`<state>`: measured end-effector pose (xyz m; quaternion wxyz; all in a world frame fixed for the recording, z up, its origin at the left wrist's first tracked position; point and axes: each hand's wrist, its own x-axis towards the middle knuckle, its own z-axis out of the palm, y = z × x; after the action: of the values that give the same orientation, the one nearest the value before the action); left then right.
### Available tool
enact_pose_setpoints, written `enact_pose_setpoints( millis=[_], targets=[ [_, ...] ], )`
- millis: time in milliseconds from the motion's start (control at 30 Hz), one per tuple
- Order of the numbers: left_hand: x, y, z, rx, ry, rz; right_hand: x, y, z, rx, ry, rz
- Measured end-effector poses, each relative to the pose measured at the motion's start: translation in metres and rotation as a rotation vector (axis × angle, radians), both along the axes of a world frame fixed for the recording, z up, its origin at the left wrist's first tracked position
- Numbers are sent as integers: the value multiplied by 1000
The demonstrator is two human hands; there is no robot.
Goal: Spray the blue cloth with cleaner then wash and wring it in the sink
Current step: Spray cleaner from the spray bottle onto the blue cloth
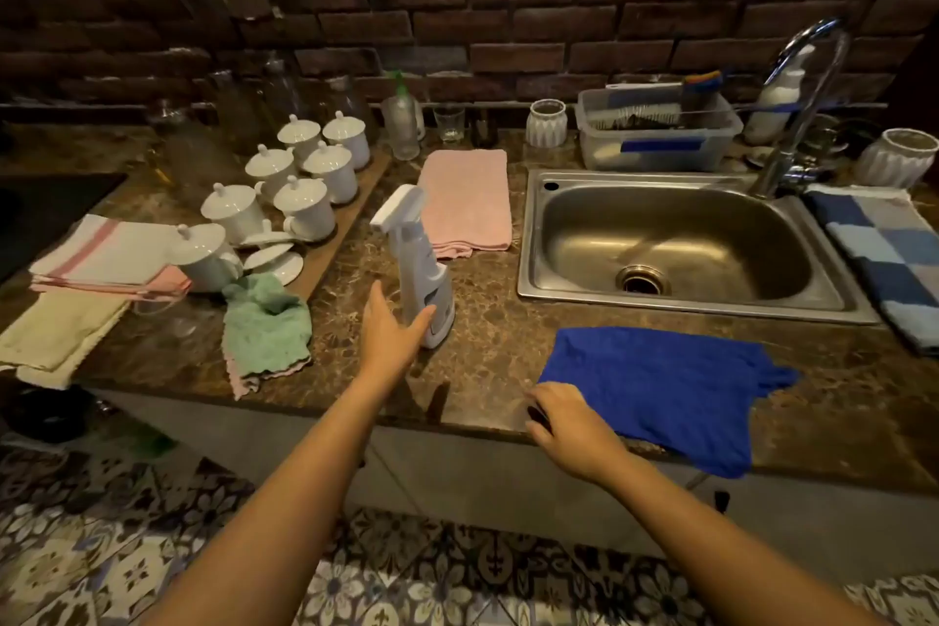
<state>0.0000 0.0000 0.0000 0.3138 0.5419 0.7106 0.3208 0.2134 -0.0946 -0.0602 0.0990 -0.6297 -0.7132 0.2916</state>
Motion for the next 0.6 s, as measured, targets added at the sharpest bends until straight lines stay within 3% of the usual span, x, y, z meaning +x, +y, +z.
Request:
enact_pose_setpoints(
  millis=[167, 300, 367, 600],
  targets=[
    [2, 33, -2, 23, -169, -107, -5, 3, -27, 3, -170, 161],
    [7, 43, -15, -15, -183, -43, -1, -1, -48, 87, -353, 201],
    [9, 45, -18, -21, -174, -12, -2, -3, -50, 10, -432, 192],
    [14, 25, -14, -19, -58, -58, -4, -3, -54, -44, -300, 168]
  ],
)
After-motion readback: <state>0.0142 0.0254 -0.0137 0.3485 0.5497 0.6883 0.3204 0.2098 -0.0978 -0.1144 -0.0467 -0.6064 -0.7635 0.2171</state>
